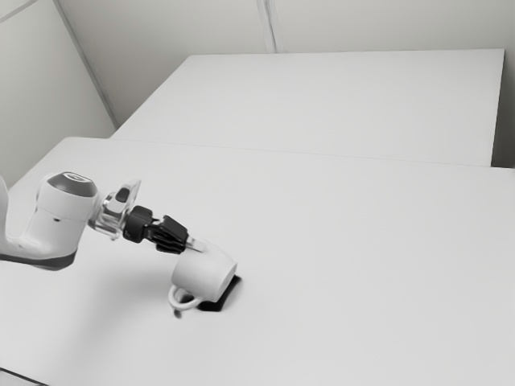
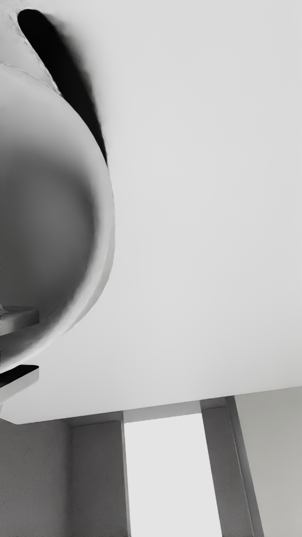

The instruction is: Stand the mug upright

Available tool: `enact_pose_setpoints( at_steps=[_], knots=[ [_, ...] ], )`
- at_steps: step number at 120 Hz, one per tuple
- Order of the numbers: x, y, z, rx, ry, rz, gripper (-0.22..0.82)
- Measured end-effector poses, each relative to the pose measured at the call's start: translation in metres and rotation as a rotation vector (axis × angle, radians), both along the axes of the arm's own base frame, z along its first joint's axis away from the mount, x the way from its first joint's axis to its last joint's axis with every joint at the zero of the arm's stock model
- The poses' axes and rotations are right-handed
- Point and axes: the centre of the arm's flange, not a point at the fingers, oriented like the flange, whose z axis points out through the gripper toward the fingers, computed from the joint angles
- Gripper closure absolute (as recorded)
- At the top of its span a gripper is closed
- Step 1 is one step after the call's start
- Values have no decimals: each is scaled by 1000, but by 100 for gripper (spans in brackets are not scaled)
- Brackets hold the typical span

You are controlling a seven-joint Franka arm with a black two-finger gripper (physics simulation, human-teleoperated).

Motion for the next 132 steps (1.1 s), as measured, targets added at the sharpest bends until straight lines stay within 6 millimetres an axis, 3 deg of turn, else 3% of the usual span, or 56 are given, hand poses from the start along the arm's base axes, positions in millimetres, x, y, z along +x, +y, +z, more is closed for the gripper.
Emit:
enact_pose_setpoints(
  at_steps=[31,62,132],
  knots=[
    [1,-6,0,-15,-11,3,77],
    [14,-15,34,48,-84,-17,79],
    [33,-43,72,641,-174,-109,79]
  ],
)
